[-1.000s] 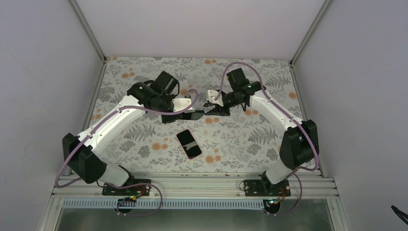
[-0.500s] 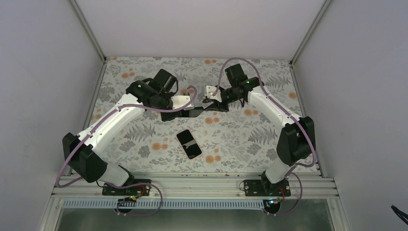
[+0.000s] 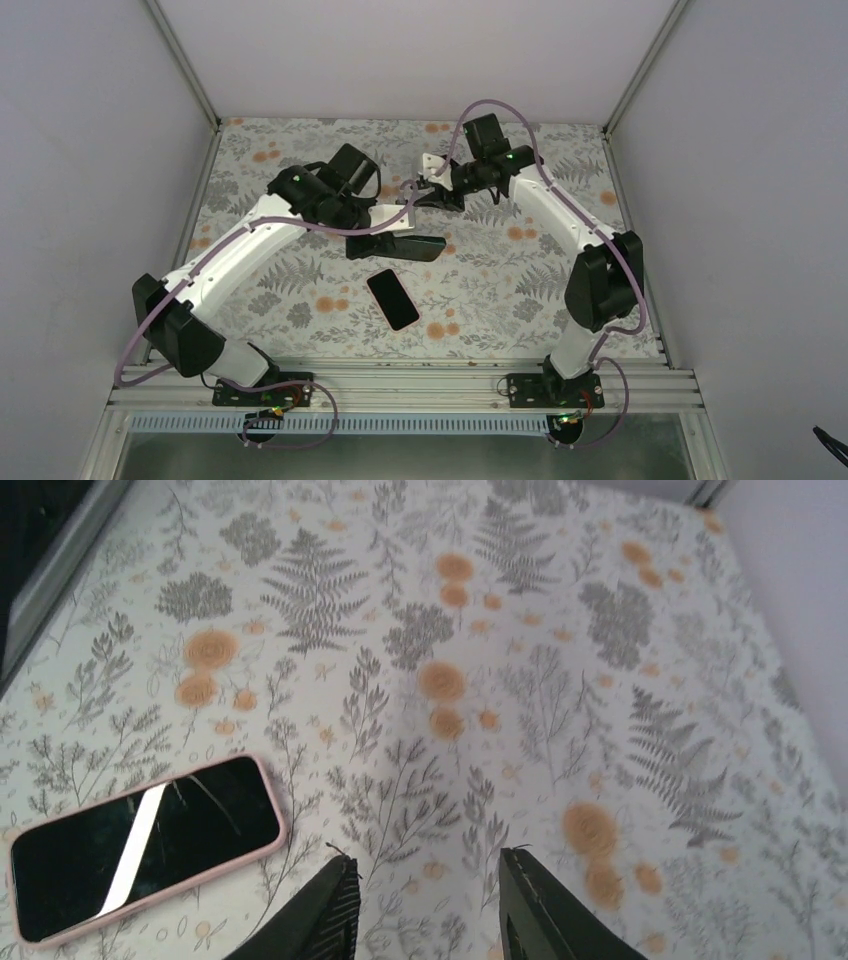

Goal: Take the phone out of the phone case
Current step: Remove the phone case from the phone.

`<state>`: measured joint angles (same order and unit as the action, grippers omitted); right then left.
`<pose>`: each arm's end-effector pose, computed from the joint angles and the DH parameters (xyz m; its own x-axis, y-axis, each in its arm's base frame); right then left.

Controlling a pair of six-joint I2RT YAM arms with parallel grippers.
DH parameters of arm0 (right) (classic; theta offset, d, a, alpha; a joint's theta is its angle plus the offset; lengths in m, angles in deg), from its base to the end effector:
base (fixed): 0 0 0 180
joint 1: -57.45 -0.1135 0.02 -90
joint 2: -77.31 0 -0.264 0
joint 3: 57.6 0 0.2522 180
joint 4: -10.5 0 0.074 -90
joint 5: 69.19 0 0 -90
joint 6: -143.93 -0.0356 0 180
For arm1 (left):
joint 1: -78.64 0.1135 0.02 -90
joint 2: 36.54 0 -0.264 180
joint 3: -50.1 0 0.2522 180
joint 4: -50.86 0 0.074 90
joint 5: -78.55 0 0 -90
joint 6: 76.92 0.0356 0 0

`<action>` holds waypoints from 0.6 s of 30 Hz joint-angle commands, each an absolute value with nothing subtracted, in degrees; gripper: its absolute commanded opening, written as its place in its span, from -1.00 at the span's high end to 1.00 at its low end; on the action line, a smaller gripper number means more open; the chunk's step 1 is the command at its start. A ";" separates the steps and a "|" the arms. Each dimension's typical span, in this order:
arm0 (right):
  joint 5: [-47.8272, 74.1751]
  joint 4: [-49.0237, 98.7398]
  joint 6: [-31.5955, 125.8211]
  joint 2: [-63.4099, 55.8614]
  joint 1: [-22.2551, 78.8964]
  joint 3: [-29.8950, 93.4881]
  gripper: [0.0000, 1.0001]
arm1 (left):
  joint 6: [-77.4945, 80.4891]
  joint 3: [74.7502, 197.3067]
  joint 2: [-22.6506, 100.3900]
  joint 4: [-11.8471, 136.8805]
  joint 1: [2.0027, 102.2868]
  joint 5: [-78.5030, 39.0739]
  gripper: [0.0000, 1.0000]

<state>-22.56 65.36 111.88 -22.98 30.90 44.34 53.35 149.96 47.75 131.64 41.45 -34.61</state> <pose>0.3282 0.1913 0.3005 0.2071 -0.5853 -0.7839 -0.9748 -0.0559 -0.2158 0.2157 -0.1813 0.3470 -0.1077 0.8277 -0.5507 0.9918 0.1281 -0.0014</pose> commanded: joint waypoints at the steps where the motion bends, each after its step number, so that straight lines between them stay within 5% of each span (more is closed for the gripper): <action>1: -32.62 68.46 111.67 -24.02 29.90 49.38 0.28 | 52.53 147.58 47.85 123.19 41.16 -36.88 0.95; 8: -32.05 73.51 113.10 -22.89 26.43 49.15 0.29 | 52.51 148.20 51.50 118.22 41.11 -31.13 0.95; 18: -28.88 69.79 115.07 -11.03 36.03 35.35 0.23 | 53.86 144.58 46.42 117.95 41.50 -23.94 0.95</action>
